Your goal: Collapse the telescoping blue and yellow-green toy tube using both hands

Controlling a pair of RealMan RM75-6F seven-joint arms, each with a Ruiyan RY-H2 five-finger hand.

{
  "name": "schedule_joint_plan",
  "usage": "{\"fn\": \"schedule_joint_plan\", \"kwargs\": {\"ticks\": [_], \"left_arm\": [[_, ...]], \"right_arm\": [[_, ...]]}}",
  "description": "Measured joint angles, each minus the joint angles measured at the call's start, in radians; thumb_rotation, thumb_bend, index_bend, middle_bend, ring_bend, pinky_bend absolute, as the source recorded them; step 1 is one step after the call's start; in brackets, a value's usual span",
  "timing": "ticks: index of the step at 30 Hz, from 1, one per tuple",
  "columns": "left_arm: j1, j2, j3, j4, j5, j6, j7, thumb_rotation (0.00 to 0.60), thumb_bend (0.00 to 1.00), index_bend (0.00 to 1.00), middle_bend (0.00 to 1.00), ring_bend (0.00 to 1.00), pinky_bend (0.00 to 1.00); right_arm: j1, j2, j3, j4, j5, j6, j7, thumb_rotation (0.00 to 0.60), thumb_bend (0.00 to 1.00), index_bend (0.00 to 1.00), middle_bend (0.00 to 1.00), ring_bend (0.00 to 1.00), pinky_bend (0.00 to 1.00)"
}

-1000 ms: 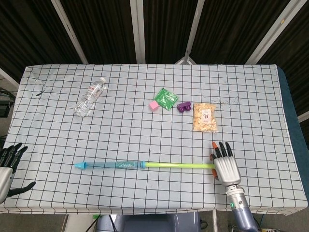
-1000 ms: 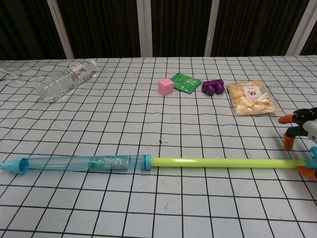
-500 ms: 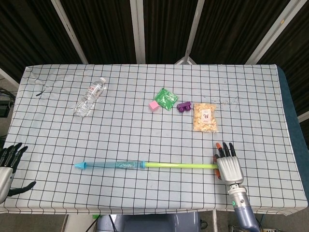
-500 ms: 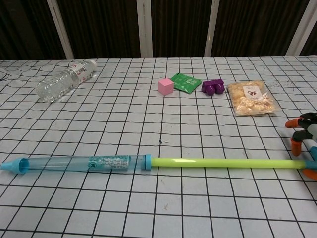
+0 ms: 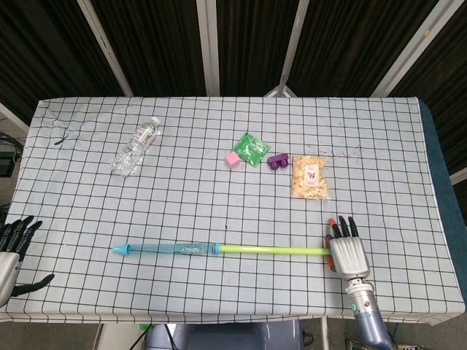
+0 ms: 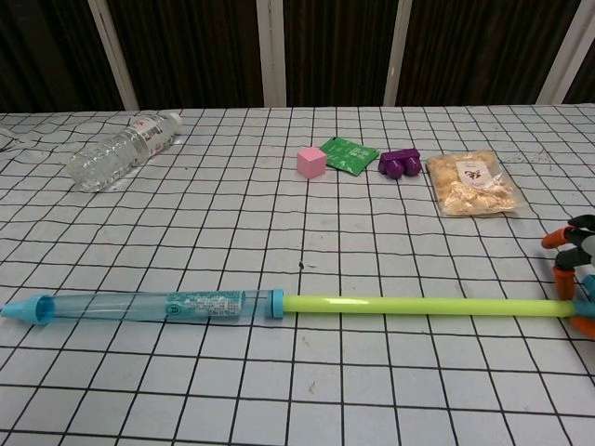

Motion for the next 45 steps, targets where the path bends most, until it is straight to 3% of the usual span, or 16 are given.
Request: {"fn": "schedule_joint_plan", "kwargs": {"ticks": [3,8,15,18,25,30,40,45], "left_arm": [[-0.006,0.005,-0.003,-0.013,-0.006,-0.009,0.000,0.600,0.16,0.01,0.00,0.00,0.00],[-0.027,0.019,-0.016,-0.047,-0.024,-0.040,0.028,0.600,0.17,0.12,0.01,0.00,0.01],[-0.087,0.025,-0.061,-0.107,-0.098,-0.115,0.157,0.600,0.20,0.31,0.18,0.02,0.09],[-0.124,0.018,-0.087,-0.139,-0.163,-0.164,0.237,0.600,0.20,0.40,0.21,0.03,0.10],[-0.220,-0.029,-0.127,-0.217,-0.364,-0.284,0.450,0.600,0.20,0.41,0.34,0.06,0.10],[-0.278,-0.109,-0.142,-0.244,-0.478,-0.313,0.585,0.600,0.21,0.41,0.37,0.07,0.10],[-0.368,-0.292,-0.146,-0.247,-0.640,-0.289,0.794,0.600,0.26,0.42,0.39,0.08,0.10],[-0.392,-0.343,-0.147,-0.241,-0.679,-0.267,0.831,0.600,0.28,0.43,0.40,0.09,0.10]], "right_arm": [[0.002,0.002,-0.002,-0.003,0.000,0.001,0.001,0.600,0.41,0.64,0.20,0.00,0.00],[0.004,0.006,-0.006,-0.007,0.003,0.002,0.001,0.600,0.41,0.64,0.20,0.00,0.00],[0.007,0.013,-0.004,-0.018,0.010,0.006,0.010,0.600,0.42,0.64,0.20,0.00,0.00],[0.007,0.015,-0.005,-0.020,0.013,0.007,0.011,0.600,0.42,0.64,0.20,0.00,0.00],[0.009,0.018,-0.009,-0.028,0.016,0.010,0.014,0.600,0.42,0.65,0.20,0.00,0.00],[0.009,0.020,-0.011,-0.032,0.020,0.014,0.014,0.600,0.42,0.65,0.20,0.00,0.00],[0.011,0.024,-0.014,-0.041,0.025,0.016,0.018,0.600,0.42,0.65,0.20,0.00,0.00],[0.011,0.023,-0.017,-0.043,0.026,0.017,0.018,0.600,0.43,0.65,0.20,0.00,0.00]]}}
